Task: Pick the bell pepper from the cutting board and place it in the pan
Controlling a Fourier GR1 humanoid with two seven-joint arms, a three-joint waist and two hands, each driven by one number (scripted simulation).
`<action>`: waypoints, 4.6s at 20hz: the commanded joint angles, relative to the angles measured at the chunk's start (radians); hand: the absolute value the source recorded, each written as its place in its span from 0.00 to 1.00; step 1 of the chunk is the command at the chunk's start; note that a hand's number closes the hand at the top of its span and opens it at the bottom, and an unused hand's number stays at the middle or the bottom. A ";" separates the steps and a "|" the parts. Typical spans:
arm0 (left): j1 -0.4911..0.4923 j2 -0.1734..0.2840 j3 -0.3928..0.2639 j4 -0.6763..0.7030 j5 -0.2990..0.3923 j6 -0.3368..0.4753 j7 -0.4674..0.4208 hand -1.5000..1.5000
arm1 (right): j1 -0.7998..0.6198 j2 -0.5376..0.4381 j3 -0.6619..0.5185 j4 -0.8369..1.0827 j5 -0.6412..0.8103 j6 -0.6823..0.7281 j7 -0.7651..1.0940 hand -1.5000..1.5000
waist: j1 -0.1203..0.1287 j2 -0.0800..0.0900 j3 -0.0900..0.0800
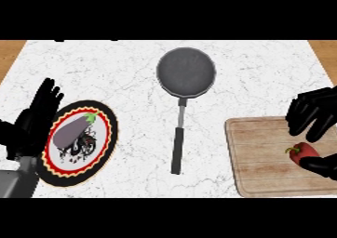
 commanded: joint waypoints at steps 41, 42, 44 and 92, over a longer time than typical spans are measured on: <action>-0.031 -0.089 -0.014 -0.143 -0.078 0.059 0.181 0.50 | 0.383 -0.455 0.103 0.095 1.334 -0.842 -0.645 0.00 | -0.001 -0.010 -0.011; -0.037 -0.078 -0.003 -0.121 -0.084 0.032 0.165 0.50 | 0.347 -0.403 0.121 0.119 1.365 -0.835 -0.637 0.00 | 0.009 -0.007 -0.011; -0.031 -0.112 -0.002 -0.094 -0.104 0.038 0.144 0.50 | 0.396 -0.437 0.067 0.038 1.327 -0.772 -0.665 0.00 | 0.005 -0.008 -0.011; -0.042 -0.209 0.153 -0.038 -0.199 -0.139 0.149 0.50 | 0.152 0.145 0.179 0.467 1.899 -0.838 -0.677 1.00 | 0.021 -0.004 -0.011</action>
